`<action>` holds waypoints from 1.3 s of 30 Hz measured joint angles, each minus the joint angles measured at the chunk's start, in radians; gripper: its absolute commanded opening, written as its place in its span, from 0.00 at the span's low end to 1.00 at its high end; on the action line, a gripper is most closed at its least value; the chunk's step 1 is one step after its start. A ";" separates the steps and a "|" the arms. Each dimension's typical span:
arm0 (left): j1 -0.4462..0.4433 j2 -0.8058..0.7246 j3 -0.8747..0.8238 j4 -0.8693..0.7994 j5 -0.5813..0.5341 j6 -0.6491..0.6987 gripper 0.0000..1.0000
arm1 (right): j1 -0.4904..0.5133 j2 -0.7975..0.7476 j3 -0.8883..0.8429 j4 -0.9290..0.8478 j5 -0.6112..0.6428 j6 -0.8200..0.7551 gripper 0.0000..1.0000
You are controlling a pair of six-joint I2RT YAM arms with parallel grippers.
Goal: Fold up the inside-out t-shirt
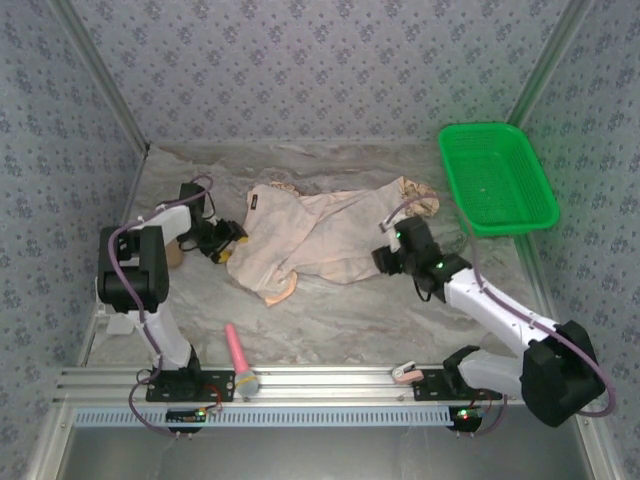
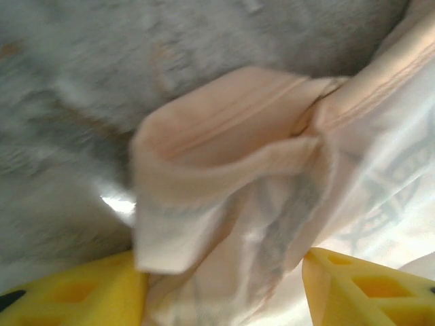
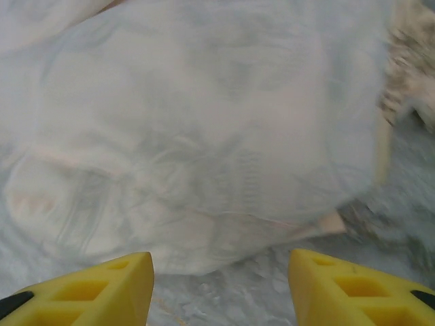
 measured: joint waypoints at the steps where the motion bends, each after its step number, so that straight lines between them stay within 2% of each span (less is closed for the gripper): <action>1: -0.002 -0.032 -0.020 -0.013 -0.027 0.002 0.67 | -0.043 0.021 0.039 -0.042 -0.017 0.057 0.57; 2: -0.006 -0.063 -0.034 -0.035 -0.055 0.003 0.68 | -0.074 0.042 0.070 -0.076 -0.029 0.101 0.57; 3: -0.013 -0.105 -0.045 -0.063 -0.090 0.007 0.93 | -0.101 0.064 0.094 -0.102 -0.042 0.143 0.57; 4: -0.027 -0.148 -0.050 -0.094 -0.134 0.009 1.00 | -0.127 0.092 0.113 -0.129 -0.062 0.189 0.57; 6: -0.083 -0.236 -0.050 -0.144 -0.220 0.021 1.00 | -0.159 0.140 0.119 -0.166 -0.099 0.266 0.57; 8: -0.185 -0.331 -0.050 -0.186 -0.289 0.034 0.98 | -0.186 0.198 0.119 -0.204 -0.140 0.339 0.54; 11: -0.377 -0.436 -0.069 -0.199 -0.319 0.039 0.91 | -0.224 0.290 0.120 -0.227 -0.203 0.418 0.50; 13: -0.475 -0.466 -0.110 -0.193 -0.298 0.022 0.83 | -0.245 0.344 0.125 -0.226 -0.237 0.452 0.50; 18: -0.586 -0.395 -0.246 -0.169 -0.272 -0.072 0.77 | -0.259 0.431 0.164 -0.199 -0.295 0.518 0.49; 22: -0.651 -0.335 -0.273 -0.147 -0.276 -0.140 0.73 | -0.257 0.455 0.168 -0.165 -0.314 0.541 0.49; 24: -0.657 -0.321 -0.277 -0.126 -0.281 -0.164 0.67 | -0.257 0.465 0.168 -0.149 -0.313 0.548 0.49; 26: -0.657 -0.301 -0.277 -0.098 -0.296 -0.180 0.56 | -0.258 0.470 0.168 -0.143 -0.310 0.556 0.49; 31: -0.637 -0.222 -0.256 -0.094 -0.342 -0.193 0.01 | -0.258 0.476 0.168 -0.137 -0.303 0.594 0.45; 32: -0.625 -0.220 -0.252 -0.108 -0.343 -0.191 0.00 | -0.260 0.477 0.168 -0.137 -0.302 0.600 0.40; 35: -0.590 -0.220 -0.244 -0.099 -0.341 -0.174 0.00 | -0.260 0.478 0.168 -0.137 -0.285 0.620 0.03; 39: -0.524 -0.236 -0.198 -0.120 -0.358 -0.130 0.00 | -0.264 0.487 0.179 -0.094 -0.266 0.637 0.00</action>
